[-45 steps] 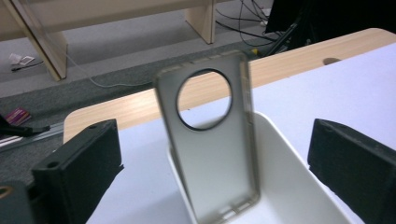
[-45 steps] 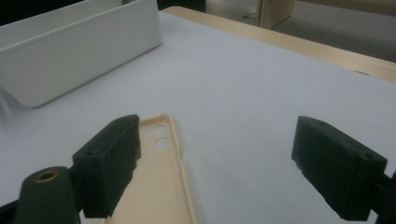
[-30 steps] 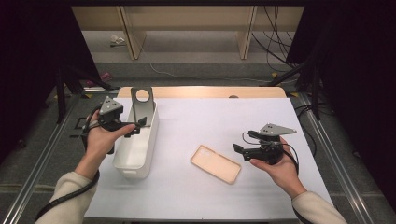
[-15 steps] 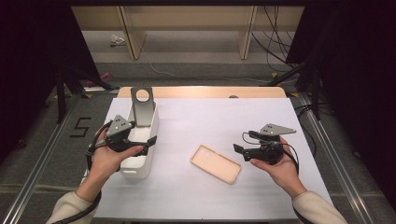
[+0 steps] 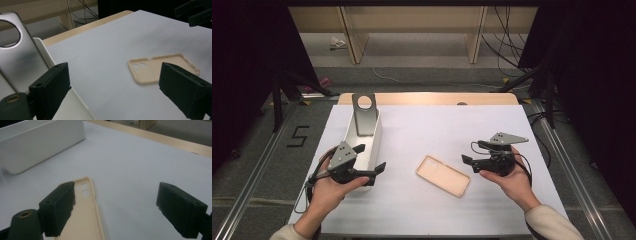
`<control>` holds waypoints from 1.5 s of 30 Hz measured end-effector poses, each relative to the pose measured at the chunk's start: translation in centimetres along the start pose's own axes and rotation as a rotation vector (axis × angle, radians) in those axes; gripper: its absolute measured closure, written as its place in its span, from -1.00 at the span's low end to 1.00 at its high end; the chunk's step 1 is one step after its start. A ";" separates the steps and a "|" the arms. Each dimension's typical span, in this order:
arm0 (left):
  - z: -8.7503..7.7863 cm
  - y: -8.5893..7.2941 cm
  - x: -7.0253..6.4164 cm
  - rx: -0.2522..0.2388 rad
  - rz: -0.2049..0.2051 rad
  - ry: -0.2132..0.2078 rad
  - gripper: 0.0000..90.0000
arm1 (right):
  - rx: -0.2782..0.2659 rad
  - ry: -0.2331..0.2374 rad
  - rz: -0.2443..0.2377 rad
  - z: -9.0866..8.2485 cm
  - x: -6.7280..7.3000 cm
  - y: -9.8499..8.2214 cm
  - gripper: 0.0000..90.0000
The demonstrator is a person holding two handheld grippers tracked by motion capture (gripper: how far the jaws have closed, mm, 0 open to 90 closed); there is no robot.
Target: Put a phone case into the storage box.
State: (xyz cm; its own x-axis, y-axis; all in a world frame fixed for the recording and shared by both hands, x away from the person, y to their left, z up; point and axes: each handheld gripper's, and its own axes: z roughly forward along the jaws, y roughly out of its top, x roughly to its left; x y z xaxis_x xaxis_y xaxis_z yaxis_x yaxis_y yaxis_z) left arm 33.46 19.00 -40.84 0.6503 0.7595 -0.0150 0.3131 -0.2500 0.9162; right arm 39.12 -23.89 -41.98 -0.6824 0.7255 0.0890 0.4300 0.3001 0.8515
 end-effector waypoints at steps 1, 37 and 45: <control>0.0 -0.2 -0.1 -0.001 0.004 0.000 -0.78 | 0.001 -0.001 0.001 0.0 0.0 0.0 -0.64; -0.2 -0.6 0.5 -0.044 0.007 0.019 -0.71 | 0.086 0.003 0.043 0.4 -0.8 -0.1 0.06; -0.1 -0.4 0.2 -0.042 0.012 0.020 -0.69 | 0.328 -0.010 0.020 1.2 -0.5 -0.4 1.00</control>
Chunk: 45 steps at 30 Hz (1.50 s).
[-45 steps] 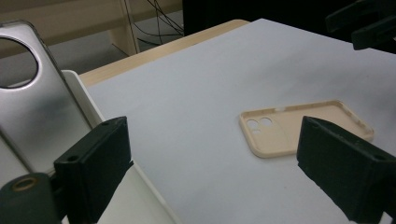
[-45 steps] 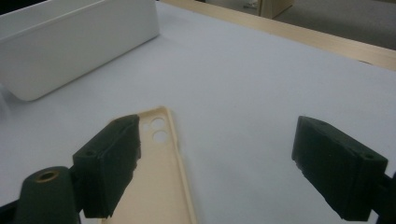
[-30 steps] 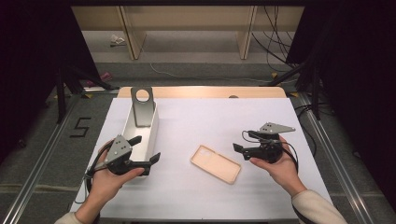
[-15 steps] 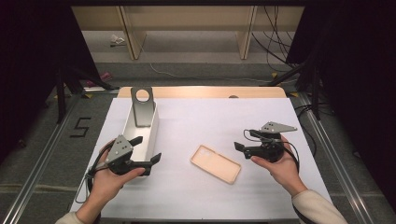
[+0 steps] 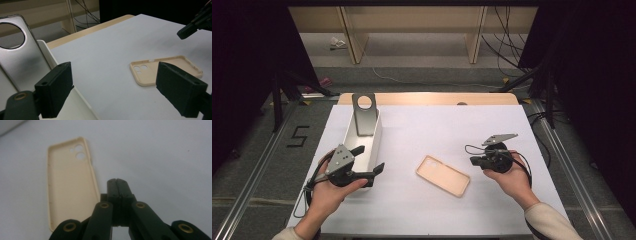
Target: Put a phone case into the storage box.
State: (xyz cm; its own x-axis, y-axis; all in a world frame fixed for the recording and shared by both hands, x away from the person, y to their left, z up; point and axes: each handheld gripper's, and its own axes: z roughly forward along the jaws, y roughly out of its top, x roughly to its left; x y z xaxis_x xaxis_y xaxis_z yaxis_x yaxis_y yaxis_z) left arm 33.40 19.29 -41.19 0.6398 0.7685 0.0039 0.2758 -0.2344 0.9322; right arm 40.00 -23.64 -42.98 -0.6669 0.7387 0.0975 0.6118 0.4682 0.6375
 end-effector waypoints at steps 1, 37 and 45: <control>0.0 0.0 0.0 0.001 -0.002 0.000 -0.69 | 0.027 -0.005 0.003 0.4 0.1 0.1 1.00; 0.3 -0.2 0.1 0.013 -0.001 -0.005 -0.68 | 0.357 0.039 -0.031 4.0 2.9 -0.3 1.00; 0.3 -0.2 0.0 0.013 0.000 -0.008 -0.68 | 0.373 0.119 -0.064 4.5 5.5 -0.3 1.00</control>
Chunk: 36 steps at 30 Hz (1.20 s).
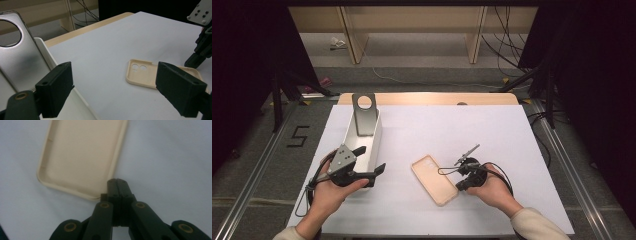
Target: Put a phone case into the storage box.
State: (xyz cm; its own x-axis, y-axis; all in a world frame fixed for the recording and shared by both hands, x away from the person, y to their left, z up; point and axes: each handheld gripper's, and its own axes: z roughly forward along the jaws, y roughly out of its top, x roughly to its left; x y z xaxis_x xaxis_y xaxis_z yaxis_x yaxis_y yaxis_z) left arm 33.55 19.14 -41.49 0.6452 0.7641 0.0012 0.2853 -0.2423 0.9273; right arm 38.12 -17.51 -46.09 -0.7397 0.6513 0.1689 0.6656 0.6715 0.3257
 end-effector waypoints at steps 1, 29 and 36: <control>0.0 0.0 0.0 0.000 0.000 0.000 -0.68 | 0.002 0.004 -0.004 0.1 0.3 0.1 1.00; 0.3 -0.1 -0.2 0.008 0.005 -0.009 -0.68 | 0.010 0.074 -0.109 1.9 5.0 1.6 1.00; 0.3 -0.1 -0.2 0.008 0.006 -0.009 -0.68 | 0.003 0.081 -0.120 2.1 5.6 1.9 1.00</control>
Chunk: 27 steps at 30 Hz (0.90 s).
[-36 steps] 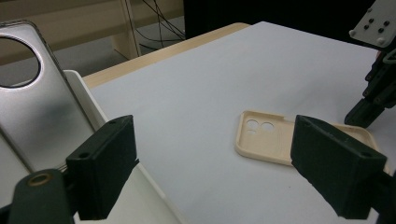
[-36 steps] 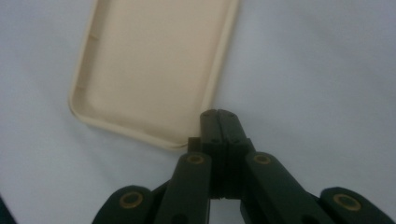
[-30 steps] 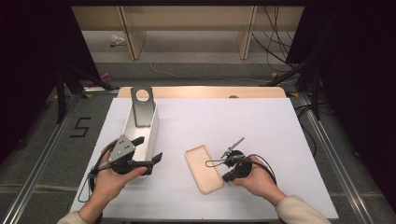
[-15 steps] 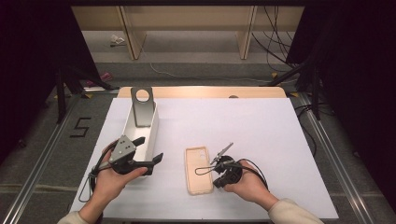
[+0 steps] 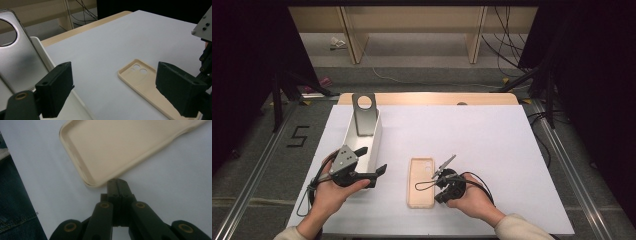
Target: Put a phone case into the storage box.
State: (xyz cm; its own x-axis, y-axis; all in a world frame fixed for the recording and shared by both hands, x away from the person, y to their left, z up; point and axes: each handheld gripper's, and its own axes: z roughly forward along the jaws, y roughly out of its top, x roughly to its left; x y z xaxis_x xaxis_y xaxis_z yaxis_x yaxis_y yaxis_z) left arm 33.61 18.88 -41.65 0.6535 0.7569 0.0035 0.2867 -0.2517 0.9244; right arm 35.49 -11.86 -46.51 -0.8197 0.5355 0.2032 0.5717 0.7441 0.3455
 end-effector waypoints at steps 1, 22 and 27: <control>0.0 0.0 0.0 0.000 0.000 0.000 -0.68 | 0.003 0.001 0.000 0.0 0.1 0.1 1.00; 0.0 -0.1 0.0 0.003 0.000 -0.003 -0.68 | 0.003 -0.002 -0.024 0.2 0.5 0.5 0.99; 0.0 -0.1 0.0 0.003 0.000 -0.003 -0.68 | 0.005 -0.065 -0.074 -0.3 0.4 0.7 0.71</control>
State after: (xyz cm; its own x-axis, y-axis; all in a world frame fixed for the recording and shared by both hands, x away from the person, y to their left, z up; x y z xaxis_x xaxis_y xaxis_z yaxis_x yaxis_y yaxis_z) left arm 33.61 18.87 -41.75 0.6558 0.7550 0.0017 0.2891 -0.2533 0.9232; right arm 35.51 -11.24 -45.95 -0.8560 0.5035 0.1170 0.5098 0.7848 0.3525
